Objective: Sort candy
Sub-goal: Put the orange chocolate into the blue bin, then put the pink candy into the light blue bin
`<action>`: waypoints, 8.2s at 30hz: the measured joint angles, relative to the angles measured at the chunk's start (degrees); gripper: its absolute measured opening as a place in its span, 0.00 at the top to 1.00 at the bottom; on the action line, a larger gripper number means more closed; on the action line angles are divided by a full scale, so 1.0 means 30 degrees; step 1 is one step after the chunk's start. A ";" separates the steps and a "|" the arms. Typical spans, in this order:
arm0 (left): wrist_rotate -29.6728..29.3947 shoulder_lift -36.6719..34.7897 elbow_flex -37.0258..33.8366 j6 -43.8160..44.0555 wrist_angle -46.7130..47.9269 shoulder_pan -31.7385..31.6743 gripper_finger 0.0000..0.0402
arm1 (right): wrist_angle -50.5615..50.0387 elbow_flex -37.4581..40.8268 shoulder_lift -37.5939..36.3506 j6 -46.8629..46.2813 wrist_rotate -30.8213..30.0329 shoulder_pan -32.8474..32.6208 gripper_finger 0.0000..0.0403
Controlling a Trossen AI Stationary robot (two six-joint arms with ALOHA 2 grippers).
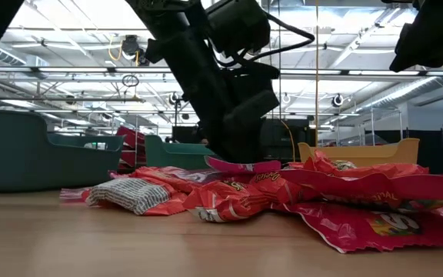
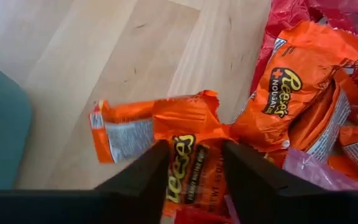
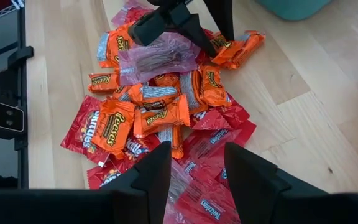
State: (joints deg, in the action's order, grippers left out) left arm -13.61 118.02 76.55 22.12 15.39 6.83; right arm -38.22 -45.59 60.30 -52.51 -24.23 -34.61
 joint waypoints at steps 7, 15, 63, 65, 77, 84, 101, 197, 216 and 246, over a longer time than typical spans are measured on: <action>0.0631 -0.0234 0.0000 0.1524 0.0179 -0.0003 0.94 | 0.0124 0.0000 0.0000 -0.0135 -0.0466 0.0007 0.65; 0.0213 -0.2714 0.0000 0.1780 0.0565 0.0000 0.99 | 0.0102 -0.0004 0.0004 -0.0131 -0.0480 0.0007 0.65; -0.7060 -1.2203 -0.0007 2.1037 2.2995 0.6645 1.00 | 0.0102 -0.0004 0.0011 0.0138 -0.1435 0.0000 0.65; -0.7057 -1.2203 -0.0007 2.1037 2.2971 0.6645 1.00 | 0.0102 -0.0004 0.0011 0.0138 -0.1421 0.0000 0.65; -0.7045 -1.2203 -0.0015 2.0356 2.2376 0.6630 0.99 | 0.0095 -0.0004 0.0011 0.0102 -0.1406 0.0000 0.65; -0.7067 -1.2203 -0.0022 1.8878 2.0285 0.6555 0.92 | 0.0095 -0.0004 0.0011 0.0175 -0.1413 0.0000 0.65; -0.8147 -1.2193 -0.0022 1.7977 1.9011 0.6462 0.62 | 0.0883 -0.0004 0.0011 0.0275 -0.1421 0.0000 0.65; -0.3213 -1.3458 -0.0470 0.9557 1.7667 0.1823 0.99 | 0.1244 -0.0004 0.0018 0.0809 -0.1319 0.0007 0.65; -0.0664 -1.9008 -1.1253 1.4950 1.1681 0.2018 0.93 | 0.1231 -0.0004 0.0018 0.0870 -0.1326 0.0004 0.65; -0.0495 -1.9037 -1.1264 1.3987 1.1033 0.1996 0.76 | 0.1231 -0.0004 0.0004 0.3054 -0.0857 0.0087 0.65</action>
State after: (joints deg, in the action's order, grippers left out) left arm -15.09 60.90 42.76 64.08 48.49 12.82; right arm -34.52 -45.60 60.31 -43.35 -26.80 -34.35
